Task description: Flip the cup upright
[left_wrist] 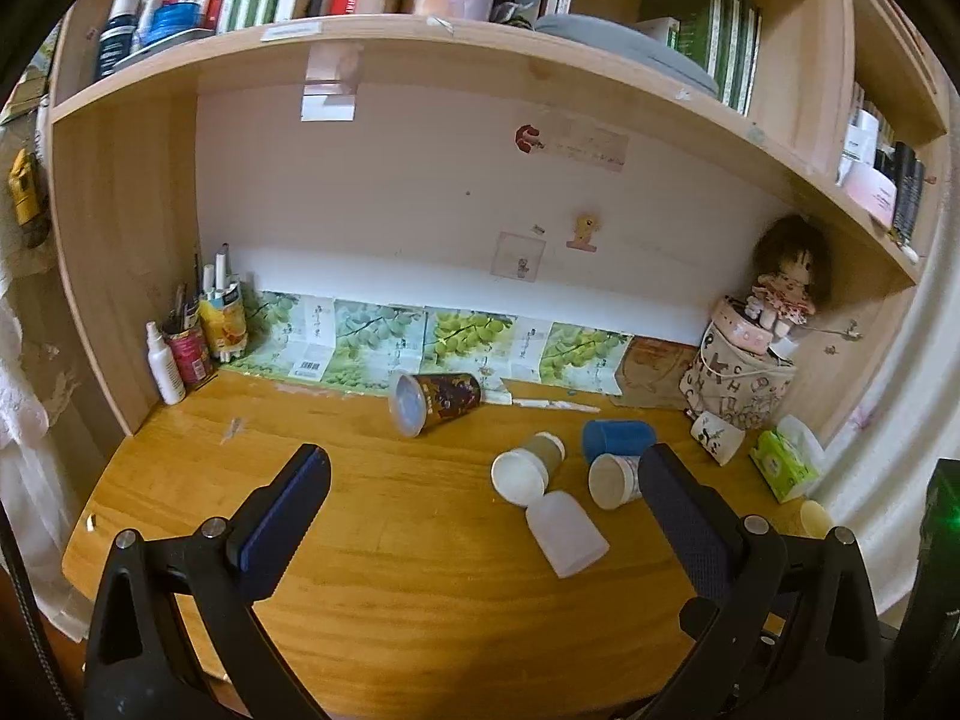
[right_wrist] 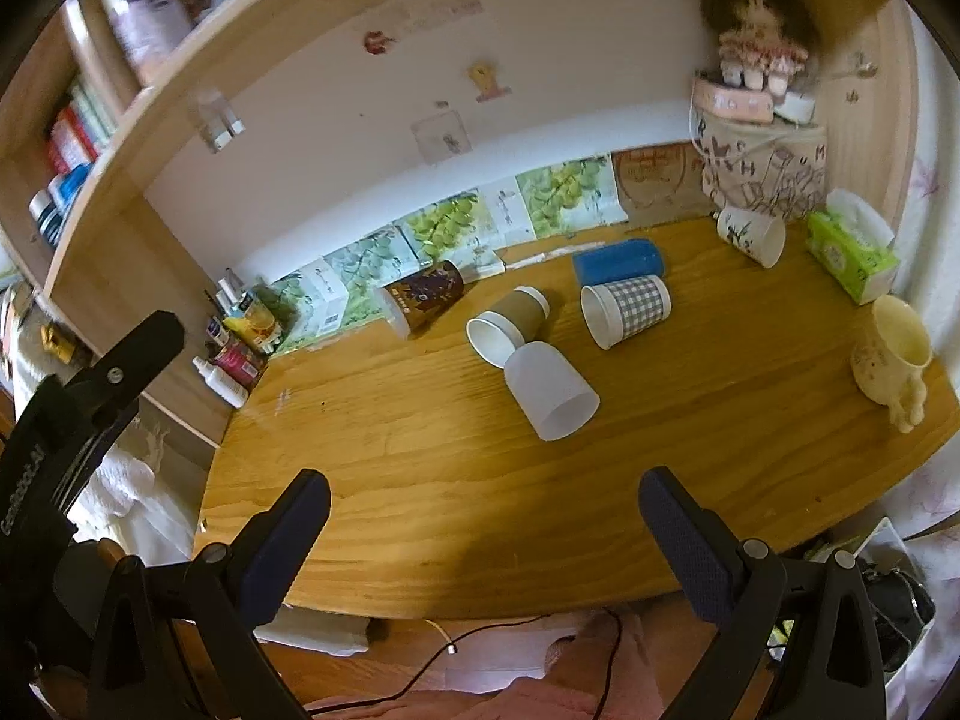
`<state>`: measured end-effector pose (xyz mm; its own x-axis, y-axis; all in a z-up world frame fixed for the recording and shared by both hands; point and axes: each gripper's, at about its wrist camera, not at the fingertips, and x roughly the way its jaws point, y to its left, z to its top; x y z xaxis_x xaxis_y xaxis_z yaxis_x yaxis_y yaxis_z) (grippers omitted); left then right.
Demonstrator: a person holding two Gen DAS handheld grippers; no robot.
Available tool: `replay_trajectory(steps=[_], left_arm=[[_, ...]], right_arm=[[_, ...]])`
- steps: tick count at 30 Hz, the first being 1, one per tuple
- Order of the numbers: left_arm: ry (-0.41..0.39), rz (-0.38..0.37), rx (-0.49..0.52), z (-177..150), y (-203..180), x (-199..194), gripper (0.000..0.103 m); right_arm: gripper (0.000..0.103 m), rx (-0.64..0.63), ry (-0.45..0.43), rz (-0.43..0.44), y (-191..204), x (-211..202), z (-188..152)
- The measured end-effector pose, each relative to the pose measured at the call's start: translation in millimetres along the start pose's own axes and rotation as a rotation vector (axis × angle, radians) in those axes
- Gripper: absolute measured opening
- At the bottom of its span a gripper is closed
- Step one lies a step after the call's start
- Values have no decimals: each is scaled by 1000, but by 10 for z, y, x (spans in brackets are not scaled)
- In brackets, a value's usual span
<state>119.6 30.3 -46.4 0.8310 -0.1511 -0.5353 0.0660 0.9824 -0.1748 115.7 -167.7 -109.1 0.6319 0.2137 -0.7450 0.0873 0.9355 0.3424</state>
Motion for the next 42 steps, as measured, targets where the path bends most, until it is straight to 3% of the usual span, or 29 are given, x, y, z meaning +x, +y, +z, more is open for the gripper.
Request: replay_trajectory(steps=[4,18,32,42], left_arm=[[-16,30,37,122,-96,215,102],[95,-11,148,537,-492,983,102],[177,11,370,544,-780,1505,102],[218,-4,607,369,-917,1822,102]], right_arm=[[103,11,37,19,-128,215,257],[103,94,115,89,-590,813,1019],[103,275,215,117,-1149,1241,1162],[103,363,271,131,-1485,1517,1220]])
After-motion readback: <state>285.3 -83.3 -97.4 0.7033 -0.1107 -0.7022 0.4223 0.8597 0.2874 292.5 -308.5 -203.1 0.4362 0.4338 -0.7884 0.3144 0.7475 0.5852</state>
